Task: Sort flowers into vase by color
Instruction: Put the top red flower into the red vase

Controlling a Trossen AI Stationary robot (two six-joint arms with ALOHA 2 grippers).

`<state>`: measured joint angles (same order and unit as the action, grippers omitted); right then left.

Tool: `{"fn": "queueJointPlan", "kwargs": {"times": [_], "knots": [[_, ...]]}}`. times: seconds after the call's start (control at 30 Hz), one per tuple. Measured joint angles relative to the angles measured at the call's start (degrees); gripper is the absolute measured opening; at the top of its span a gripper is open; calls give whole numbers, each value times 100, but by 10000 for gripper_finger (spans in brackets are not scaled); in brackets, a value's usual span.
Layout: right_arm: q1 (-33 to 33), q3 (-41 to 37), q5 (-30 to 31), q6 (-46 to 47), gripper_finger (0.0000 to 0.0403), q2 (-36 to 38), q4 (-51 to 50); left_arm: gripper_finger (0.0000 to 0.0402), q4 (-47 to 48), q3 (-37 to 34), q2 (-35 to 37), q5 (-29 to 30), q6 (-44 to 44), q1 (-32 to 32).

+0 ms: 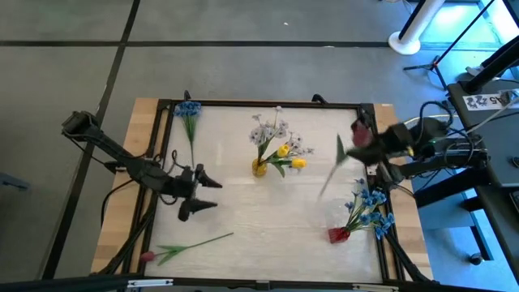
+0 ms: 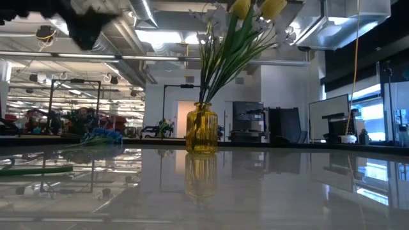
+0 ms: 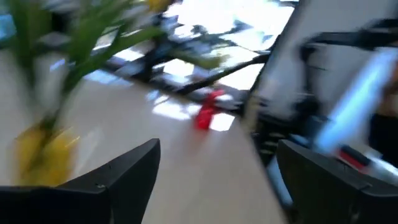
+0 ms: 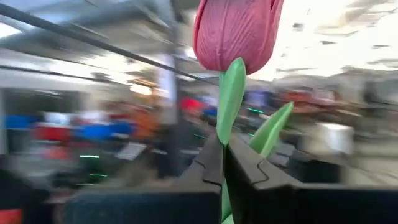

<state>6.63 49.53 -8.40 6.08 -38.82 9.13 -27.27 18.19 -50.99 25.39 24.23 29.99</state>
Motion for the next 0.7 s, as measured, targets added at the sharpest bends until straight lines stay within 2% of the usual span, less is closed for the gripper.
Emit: {"fn": "queueJointPlan", "kwargs": {"times": [0.1,0.27,0.4,0.53,0.7], "knots": [[348,-231,-526,122,1,-75,499,318,-689,0,-5,-631,-732,70],[1188,-537,-715,118,1,-524,782,318,-1570,0,-169,-1117,-1436,186],[1794,-530,-1084,95,1,-811,1105,318,-1755,0,-322,-1158,-1609,272],[2040,-530,-1172,109,1,-813,941,318,-1971,0,-458,-1137,-1764,270],[2042,-530,-1221,76,1,-467,-92,318,-2279,0,-504,-1120,-2039,268]]}}
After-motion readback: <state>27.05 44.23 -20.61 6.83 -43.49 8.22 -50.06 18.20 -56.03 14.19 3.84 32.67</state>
